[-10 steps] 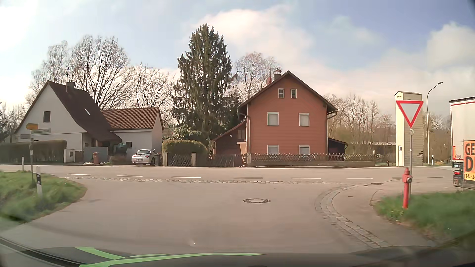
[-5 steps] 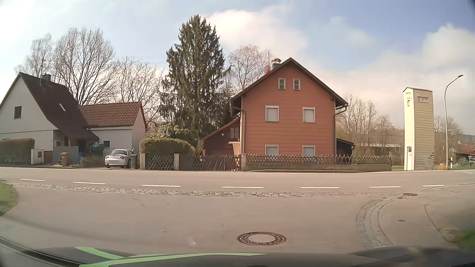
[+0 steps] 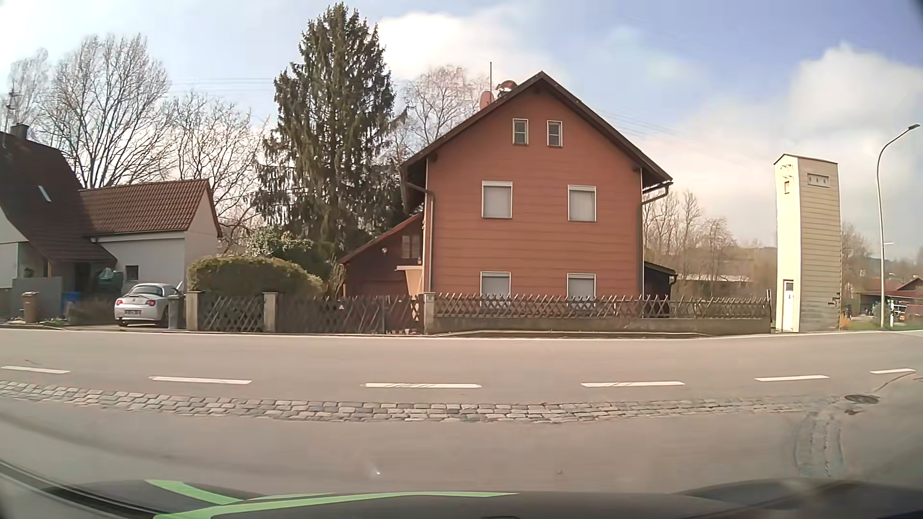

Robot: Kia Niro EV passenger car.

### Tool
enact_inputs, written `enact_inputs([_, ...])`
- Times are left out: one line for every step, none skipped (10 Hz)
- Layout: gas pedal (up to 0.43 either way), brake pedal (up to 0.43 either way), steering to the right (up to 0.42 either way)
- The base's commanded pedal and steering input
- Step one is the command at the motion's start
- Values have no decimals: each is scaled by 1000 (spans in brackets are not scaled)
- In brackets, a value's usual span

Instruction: Follow the waypoints while adhering to traffic rules and regulations

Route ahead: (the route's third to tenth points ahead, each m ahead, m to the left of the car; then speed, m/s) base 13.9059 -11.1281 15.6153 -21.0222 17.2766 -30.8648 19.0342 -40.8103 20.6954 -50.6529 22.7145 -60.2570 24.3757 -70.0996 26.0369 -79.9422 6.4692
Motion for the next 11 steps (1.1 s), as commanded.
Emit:
enact_inputs([0,256,183])
enact_inputs([0,256,214])
enact_inputs([0,274,255])
enact_inputs([0,274,302])
enact_inputs([0,274,340])
enact_inputs([0,262,361])
enact_inputs([0,232,381])
enact_inputs([0,220,404])
enact_inputs([0,213,427])
enact_inputs([0,213,450])
enact_inputs([0,226,485])
